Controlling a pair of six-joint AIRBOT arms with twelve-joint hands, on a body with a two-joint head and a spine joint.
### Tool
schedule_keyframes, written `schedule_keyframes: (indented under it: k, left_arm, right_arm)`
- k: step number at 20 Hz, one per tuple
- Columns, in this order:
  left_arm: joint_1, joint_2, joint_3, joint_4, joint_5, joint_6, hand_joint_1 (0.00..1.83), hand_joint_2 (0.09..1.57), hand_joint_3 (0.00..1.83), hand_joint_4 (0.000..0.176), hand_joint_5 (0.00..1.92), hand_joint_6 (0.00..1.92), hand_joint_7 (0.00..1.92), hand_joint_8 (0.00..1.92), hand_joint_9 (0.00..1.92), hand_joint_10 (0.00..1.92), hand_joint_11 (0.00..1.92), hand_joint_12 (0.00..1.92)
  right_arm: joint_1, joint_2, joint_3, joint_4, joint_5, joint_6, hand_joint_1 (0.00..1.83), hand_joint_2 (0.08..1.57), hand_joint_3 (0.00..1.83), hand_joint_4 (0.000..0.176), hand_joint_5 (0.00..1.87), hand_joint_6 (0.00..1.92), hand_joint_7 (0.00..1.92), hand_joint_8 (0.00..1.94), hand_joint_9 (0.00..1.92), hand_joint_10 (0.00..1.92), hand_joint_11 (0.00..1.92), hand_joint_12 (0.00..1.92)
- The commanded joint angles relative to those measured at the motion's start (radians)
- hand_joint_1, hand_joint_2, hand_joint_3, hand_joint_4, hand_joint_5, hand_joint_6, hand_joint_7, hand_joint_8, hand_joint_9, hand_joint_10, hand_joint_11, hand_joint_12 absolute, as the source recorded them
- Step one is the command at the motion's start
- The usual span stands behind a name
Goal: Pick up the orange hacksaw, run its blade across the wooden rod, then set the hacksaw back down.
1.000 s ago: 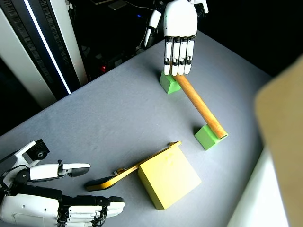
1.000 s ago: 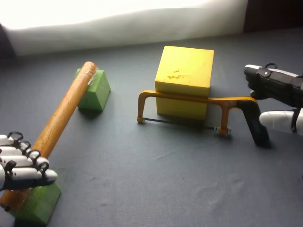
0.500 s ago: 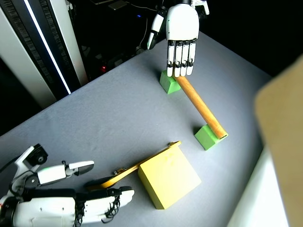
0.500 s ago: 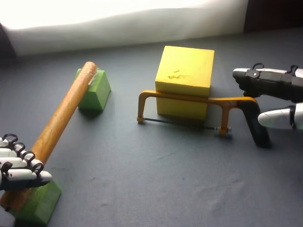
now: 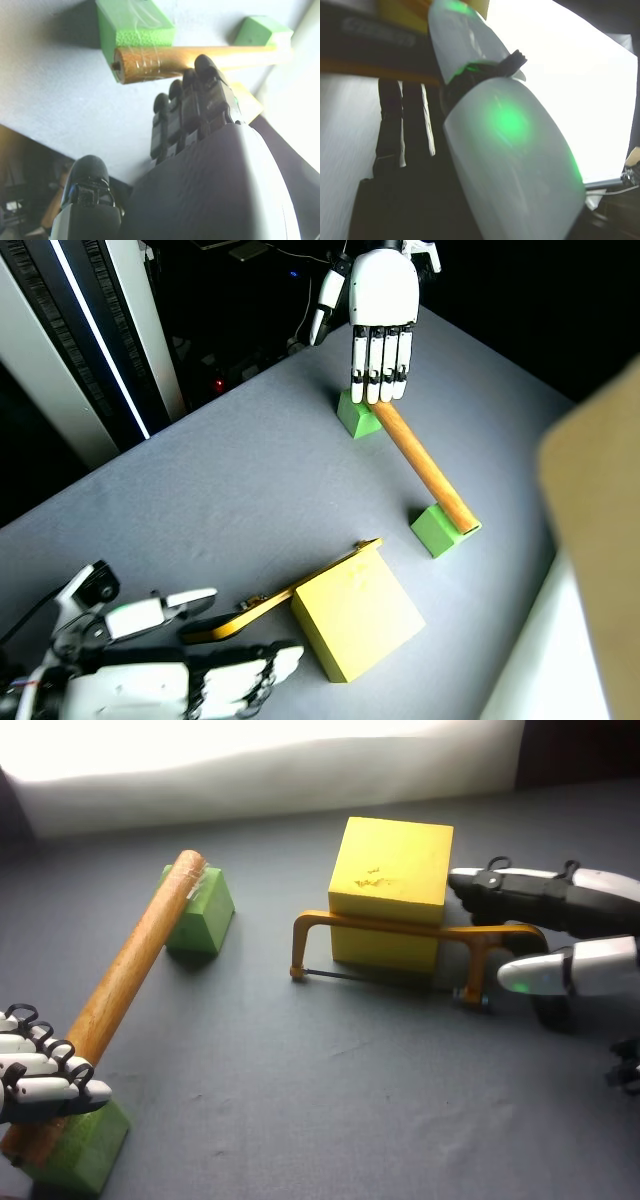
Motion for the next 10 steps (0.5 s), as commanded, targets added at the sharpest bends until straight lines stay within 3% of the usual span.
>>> schedule_keyframes:
  k: [1, 10]
  left_arm:
    - [-0.003, -0.002, 0.002, -0.014, -0.045, -0.002, 0.05, 1.24, 0.00, 0.000, 0.14, 0.00, 0.13, 0.00, 0.12, 0.00, 0.00, 0.36]
    - [-0.006, -0.003, -0.002, -0.014, -0.045, -0.002, 0.10, 1.23, 0.00, 0.000, 0.18, 0.00, 0.17, 0.00, 0.15, 0.00, 0.00, 0.42]
  right_arm:
    - [0.020, -0.002, 0.006, 0.051, 0.085, 0.002, 1.13, 1.17, 0.00, 0.000, 0.15, 0.01, 0.12, 0.00, 0.15, 0.00, 0.00, 0.62]
    - [0.047, -0.031, 0.005, 0.051, 0.044, -0.038, 1.15, 1.16, 0.00, 0.000, 0.14, 0.00, 0.10, 0.00, 0.14, 0.00, 0.00, 0.64]
